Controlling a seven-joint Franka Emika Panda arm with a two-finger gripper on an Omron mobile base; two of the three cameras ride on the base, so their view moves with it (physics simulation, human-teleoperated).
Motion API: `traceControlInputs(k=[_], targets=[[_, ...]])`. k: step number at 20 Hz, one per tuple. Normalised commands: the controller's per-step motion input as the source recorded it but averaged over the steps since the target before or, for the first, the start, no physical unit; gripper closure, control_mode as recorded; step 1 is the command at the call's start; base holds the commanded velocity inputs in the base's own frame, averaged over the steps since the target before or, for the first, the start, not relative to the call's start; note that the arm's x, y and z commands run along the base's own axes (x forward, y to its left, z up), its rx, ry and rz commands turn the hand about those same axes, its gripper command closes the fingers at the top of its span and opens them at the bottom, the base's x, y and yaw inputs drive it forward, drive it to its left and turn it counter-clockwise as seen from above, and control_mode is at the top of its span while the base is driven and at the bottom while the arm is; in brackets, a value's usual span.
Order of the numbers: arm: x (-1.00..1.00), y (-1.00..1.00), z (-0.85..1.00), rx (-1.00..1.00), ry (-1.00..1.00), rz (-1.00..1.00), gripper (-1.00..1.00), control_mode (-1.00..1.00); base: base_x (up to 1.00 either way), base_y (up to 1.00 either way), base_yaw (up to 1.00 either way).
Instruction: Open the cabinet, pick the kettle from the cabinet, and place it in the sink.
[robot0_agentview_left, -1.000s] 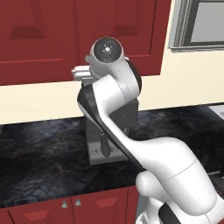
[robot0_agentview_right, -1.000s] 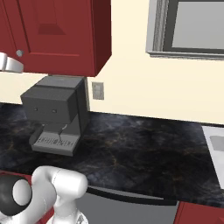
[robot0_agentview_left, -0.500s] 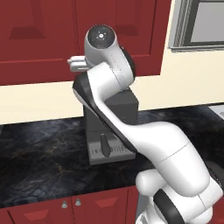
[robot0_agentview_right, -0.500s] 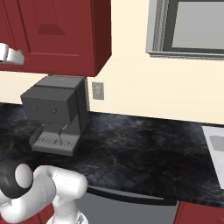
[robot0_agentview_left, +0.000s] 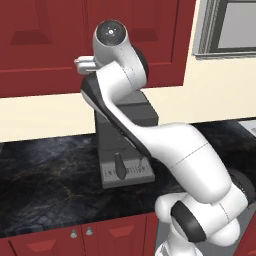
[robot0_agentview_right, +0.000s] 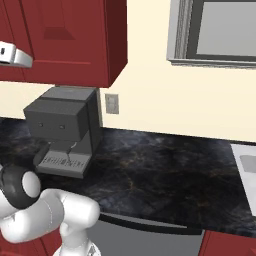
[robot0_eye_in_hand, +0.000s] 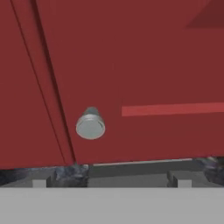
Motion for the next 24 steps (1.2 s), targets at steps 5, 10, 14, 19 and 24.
traceControlInputs(k=[5, 10, 14, 19, 24], targets=[[0.29, 0.21, 0.03, 0.0, 0.0, 0.0, -1.0, -1.0, 0.0, 0.0, 0.0], [0.28, 0.16, 0.01, 0.0, 0.0, 0.0, -1.0, -1.0, 0.0, 0.0, 0.0], [0.28, 0.02, 0.0, 0.0, 0.0, 0.0, -1.0, -1.0, 0.0, 0.0, 0.0], [0.26, 0.0, 0.0, 0.0, 0.0, 0.0, -1.0, -1.0, 0.0, 0.0, 0.0], [0.19, 0.0, -0.03, 0.02, 0.0, 0.0, -1.0, -1.0, 0.0, 0.0, 0.0]])
